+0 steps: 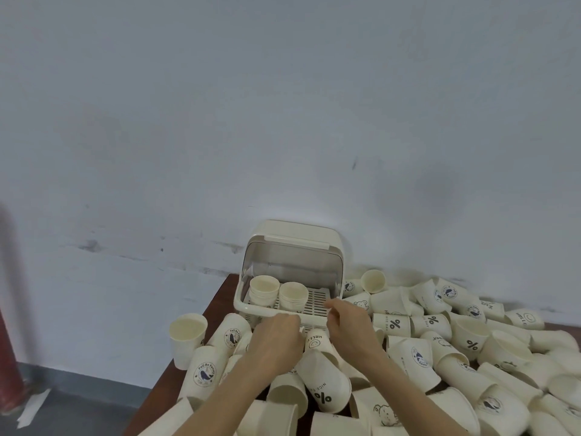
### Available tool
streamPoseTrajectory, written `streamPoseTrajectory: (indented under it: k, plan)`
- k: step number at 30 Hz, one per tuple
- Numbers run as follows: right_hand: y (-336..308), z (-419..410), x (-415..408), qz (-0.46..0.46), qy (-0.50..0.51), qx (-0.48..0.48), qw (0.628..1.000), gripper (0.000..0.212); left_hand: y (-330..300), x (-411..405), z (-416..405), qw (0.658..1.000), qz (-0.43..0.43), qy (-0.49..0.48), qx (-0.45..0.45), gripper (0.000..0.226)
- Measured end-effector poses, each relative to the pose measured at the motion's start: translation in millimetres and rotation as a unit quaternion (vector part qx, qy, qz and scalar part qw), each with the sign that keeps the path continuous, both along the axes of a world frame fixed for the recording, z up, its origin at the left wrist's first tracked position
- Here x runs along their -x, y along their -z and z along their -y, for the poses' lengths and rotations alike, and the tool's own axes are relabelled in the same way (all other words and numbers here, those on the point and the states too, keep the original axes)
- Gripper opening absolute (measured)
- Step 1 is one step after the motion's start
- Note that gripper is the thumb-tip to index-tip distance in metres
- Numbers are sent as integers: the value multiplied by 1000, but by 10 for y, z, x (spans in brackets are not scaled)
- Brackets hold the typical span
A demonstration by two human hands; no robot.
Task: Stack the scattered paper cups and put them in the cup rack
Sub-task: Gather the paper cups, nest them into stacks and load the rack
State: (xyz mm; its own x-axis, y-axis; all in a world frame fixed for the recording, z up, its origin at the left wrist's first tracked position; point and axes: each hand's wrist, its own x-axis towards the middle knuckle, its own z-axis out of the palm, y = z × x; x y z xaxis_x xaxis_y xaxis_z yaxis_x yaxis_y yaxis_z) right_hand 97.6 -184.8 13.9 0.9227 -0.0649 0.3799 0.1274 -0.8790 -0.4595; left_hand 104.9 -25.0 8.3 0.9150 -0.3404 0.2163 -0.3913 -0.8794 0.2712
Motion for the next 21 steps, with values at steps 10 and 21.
streamPoseTrajectory:
  k: [10, 21]
  plan:
    - [-34, 289, 423, -15, 26, -15, 999, 32, -92, 275, 341, 999, 1, 33, -2, 33]
    - [16, 472, 680, -10, 44, -31, 999, 33, -43, 339, 461, 998, -9, 52, 15, 34]
